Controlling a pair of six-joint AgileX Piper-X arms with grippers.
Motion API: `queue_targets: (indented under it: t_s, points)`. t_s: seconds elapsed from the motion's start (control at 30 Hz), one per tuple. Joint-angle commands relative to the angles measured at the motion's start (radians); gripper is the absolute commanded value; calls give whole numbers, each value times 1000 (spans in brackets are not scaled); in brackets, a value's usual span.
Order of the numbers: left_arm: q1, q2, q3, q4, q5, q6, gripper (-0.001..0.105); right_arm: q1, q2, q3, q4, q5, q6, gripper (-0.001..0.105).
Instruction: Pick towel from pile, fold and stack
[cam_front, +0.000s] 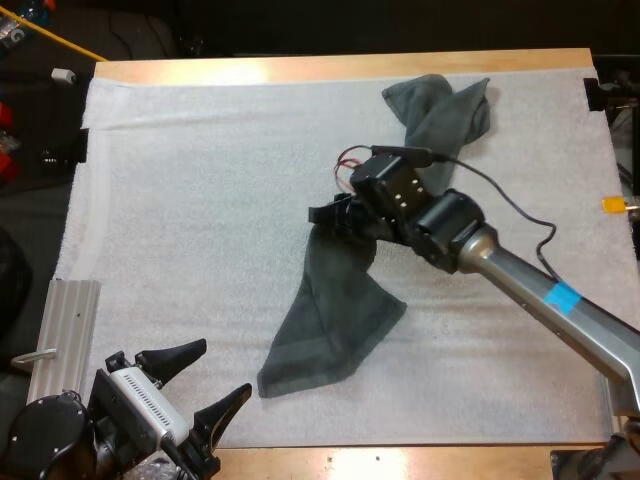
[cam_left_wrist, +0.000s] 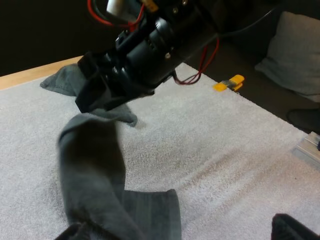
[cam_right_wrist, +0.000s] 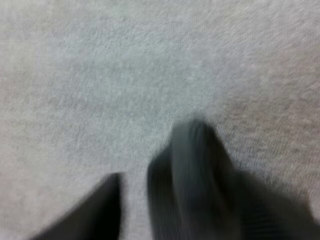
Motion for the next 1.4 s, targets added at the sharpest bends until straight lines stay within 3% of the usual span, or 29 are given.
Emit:
queue_targets:
  t_s: [0.0,0.07,0.23,0.43,0.57,0.8,0.93,1.1,1.3,1.37]
  points:
    - [-4,3,-5,-7,8,-9,69,-3,-28,-12,22,-9,-25,88]
    - [-4,3,-5,-7,8,-9,69,-4,-49,-12,79,5,-53,86]
    - [-4,3,-5,-7,8,-9,69,-4,-113,-12,261,7,-149,66]
    - [-4,3,-5,-4,8,-9,69,-4,-170,17,420,9,-194,64]
    - [-4,3,-5,9,8,-9,69,-4,-194,82,432,18,-200,64]
    - [-4,3,-5,164,0,-9,69,-4,-195,266,308,18,-152,64]
    - [-4,3,-5,268,0,-9,69,-4,-195,365,190,-60,-101,64]
    - [-4,3,-5,320,0,-9,69,-4,-195,450,42,-84,-50,63]
    - [-4,3,-5,325,0,-9,69,-4,-124,475,-42,-84,11,41]
    - [-4,3,-5,332,0,-9,69,-4,-90,475,-57,-84,36,40]
